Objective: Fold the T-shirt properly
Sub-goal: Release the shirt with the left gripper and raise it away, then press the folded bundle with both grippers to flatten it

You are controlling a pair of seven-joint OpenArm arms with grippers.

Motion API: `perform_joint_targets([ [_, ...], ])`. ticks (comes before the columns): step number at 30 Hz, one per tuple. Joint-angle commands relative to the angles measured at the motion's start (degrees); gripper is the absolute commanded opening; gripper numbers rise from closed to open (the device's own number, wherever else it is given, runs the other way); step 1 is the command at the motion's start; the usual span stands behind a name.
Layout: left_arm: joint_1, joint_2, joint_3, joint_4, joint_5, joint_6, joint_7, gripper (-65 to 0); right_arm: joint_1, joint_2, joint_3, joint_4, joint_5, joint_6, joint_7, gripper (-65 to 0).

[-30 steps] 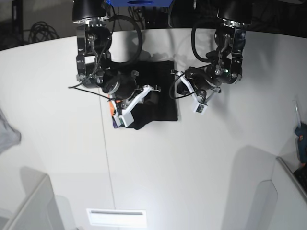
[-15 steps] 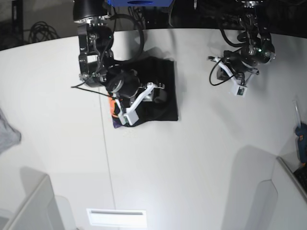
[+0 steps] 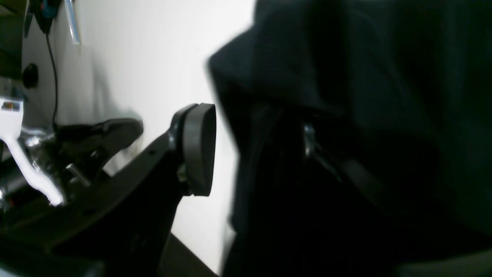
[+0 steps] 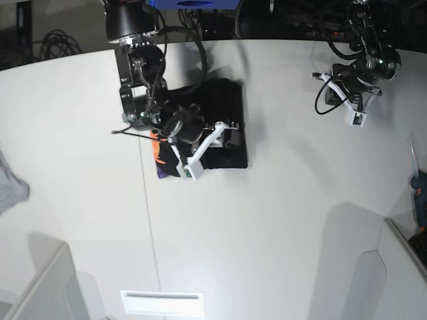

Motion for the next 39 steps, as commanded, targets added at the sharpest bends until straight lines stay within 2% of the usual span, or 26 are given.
perform_joint_targets([
  [1,-0.12,-0.67,-0.22,0.84,-0.57,-0.35,-0.93,-65.0,1.3,-0.73,-1.5,1.02,1.32,-0.54,1.8,-38.0],
  [3,-0.12,-0.67,-0.22,1.02,-0.57,-0.35,-0.93,-65.0,1.56,-0.73,-4.58,1.02,1.58,-4.23,2.59,-38.0],
  [10,-0.2,-0.67,-0.22,0.84,-0.57,-0.35,-0.93,-65.0,6.4,-0.73,-14.87,-0.22,1.76,-10.91,3.82,-38.0],
  [16,-0.12,-0.67,-0.22,1.28,-0.57,-0.96,-0.93,-65.0,8.33,0.06,-20.4,2.6,1.32,-11.27,3.82,-38.0],
  [19,-0.12,-0.32,-0.22,2.6,-0.57,-4.57,-0.93,-65.0,7.54,3.93,-18.38,6.99,1.41,-11.53,5.32,-40.5],
  [21,-0.03,-0.15,0.22,4.89,-0.57,-6.76,-0.93,-65.0,4.64,6.92,-14.95,10.69,1.49,-11.53,8.57,-50.4],
  [23,0.41,1.0,0.31,7.08,-0.66,-8.79,-0.93,-65.0,1.47,9.82,-10.29,13.85,1.67,-11.27,12.09,-65.0],
  [25,0.24,2.93,0.4,9.19,-0.66,-10.98,-0.93,-65.0,-1.69,11.84,-6.07,15.96,1.76,-11.27,14.64,-65.0],
  [29,-0.29,5.74,0.49,10.43,-2.77,-11.03,-0.93,-65.0,-5.56,14.04,-0.62,17.02,1.76,-11.18,15.34,-65.0],
  [30,-0.82,5.83,0.93,10.25,-4.79,-11.03,-0.93,-58.9,-6.26,14.57,0.08,17.02,1.76,-11.18,15.34,-65.0],
  [33,-1.87,5.3,5.67,8.67,-11.73,-11.03,-0.93,-30.6,-7.84,16.06,1.13,17.02,1.76,-11.18,15.43,-65.0],
  [35,-4.16,4.25,9.19,7.08,-15.25,-11.03,-0.93,-16.1,-8.64,16.06,2.1,17.02,1.76,-11.09,15.43,-65.0],
  [37,-5.83,3.9,12.27,4.27,-16.75,-11.03,-0.93,-8.1,-9.43,16.06,2.89,17.02,1.76,-11.09,15.52,-65.0],
  [39,-7.5,4.16,14.64,1.19,-16.92,-11.03,-0.93,-5.4,-9.6,16.06,3.51,17.1,1.76,-10.91,15.52,-65.0],
])
